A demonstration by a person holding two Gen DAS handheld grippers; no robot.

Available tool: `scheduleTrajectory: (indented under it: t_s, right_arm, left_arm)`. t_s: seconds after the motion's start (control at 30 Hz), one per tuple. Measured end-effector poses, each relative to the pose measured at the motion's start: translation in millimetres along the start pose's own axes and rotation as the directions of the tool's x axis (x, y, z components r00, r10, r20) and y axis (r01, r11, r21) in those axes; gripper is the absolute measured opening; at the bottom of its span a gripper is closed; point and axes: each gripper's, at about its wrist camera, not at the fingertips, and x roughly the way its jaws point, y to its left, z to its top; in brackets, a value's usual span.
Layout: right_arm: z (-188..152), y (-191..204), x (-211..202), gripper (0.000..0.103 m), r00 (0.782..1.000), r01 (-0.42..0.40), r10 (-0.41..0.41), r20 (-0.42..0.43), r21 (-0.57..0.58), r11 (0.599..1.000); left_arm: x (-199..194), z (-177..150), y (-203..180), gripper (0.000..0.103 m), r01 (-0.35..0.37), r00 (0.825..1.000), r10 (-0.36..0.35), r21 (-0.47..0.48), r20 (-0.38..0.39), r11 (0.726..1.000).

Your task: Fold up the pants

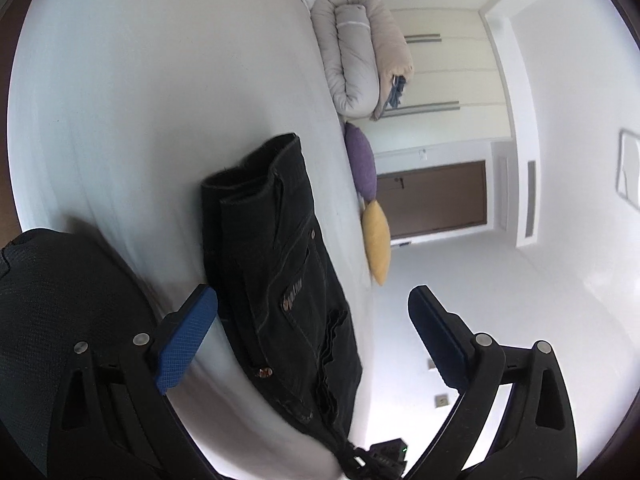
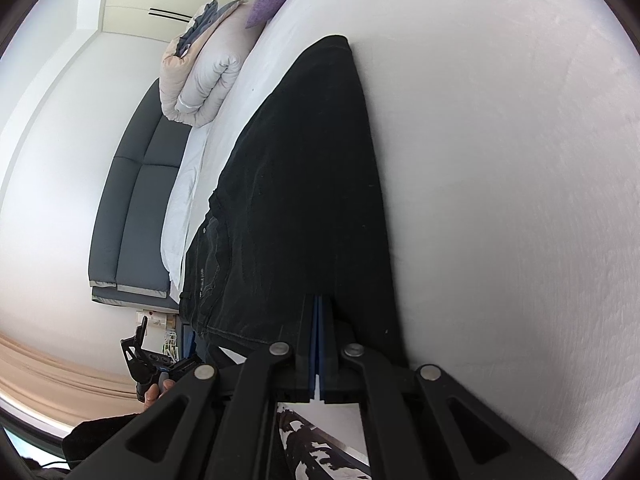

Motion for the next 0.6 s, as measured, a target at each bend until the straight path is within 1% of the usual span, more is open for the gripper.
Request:
scheduleTrajectory:
  t_s: [0.03, 0.1, 0.2, 0.27, 0.3, 0.33, 0.43, 0.53, 0.6]
  right_arm:
    - [-0.1, 0.3, 0.1, 0.000, 1.000, 0.002, -0.002, 0.001, 0.001, 1.000]
    - [-0.2, 0.6, 0.3, 0.000, 1.000, 0.005, -0.005, 0.001, 0.004, 1.000]
    - [-0.8, 1.2, 0.1, 0.000, 1.000, 0.006, -0.006, 0.003, 0.005, 1.000]
    - [-0.6, 0.8, 0.0, 0.000, 1.000, 0.004, -0.004, 0.003, 0.005, 1.000]
    - [-0.7, 0.8, 0.2, 0.000, 1.000, 0.002, -0.002, 0.004, 0.006, 1.000]
    - [-0.7, 0.7, 0.3, 0.000, 1.000, 0.000, 0.000, 0.005, 0.006, 1.000]
    - [-0.7, -0.4, 0.8, 0.000, 1.000, -0.008, 0.008, 0.006, 0.007, 1.000]
    - [-0.3, -1.5, 0.6, 0.000, 1.000, -0.012, 0.012, 0.006, 0.008, 1.000]
    - [-0.2, -1.8, 0.8, 0.000, 1.000, -0.013, 0.013, 0.007, 0.008, 1.000]
  left_arm:
    - [-0.5, 2.5, 4.2, 0.093, 0.007, 1.000, -0.006, -0.019, 0.002, 1.000]
    - [2.0, 7.5, 10.6, 0.093, 0.026, 1.000, -0.026, -0.040, -0.002, 0.999]
    - [9.4, 11.0, 15.8, 0.092, 0.026, 0.999, -0.026, -0.034, -0.021, 0.999]
    - [15.1, 10.8, 22.2, 0.087, 0.021, 0.999, -0.022, -0.041, -0.025, 0.999]
    - [13.5, 10.6, 26.7, 0.081, 0.017, 0.999, -0.018, -0.053, -0.026, 0.998]
    - [13.0, 12.2, 30.8, 0.080, 0.016, 1.000, -0.018, -0.074, -0.023, 0.997]
    - [19.1, 14.6, 41.8, 0.079, 0.029, 0.999, -0.031, -0.107, -0.018, 0.994]
    - [13.5, 12.5, 49.4, 0.077, 0.025, 1.000, -0.024, -0.161, 0.005, 0.987]
    - [10.2, 10.6, 46.8, 0.076, 0.004, 1.000, -0.003, -0.154, 0.011, 0.988]
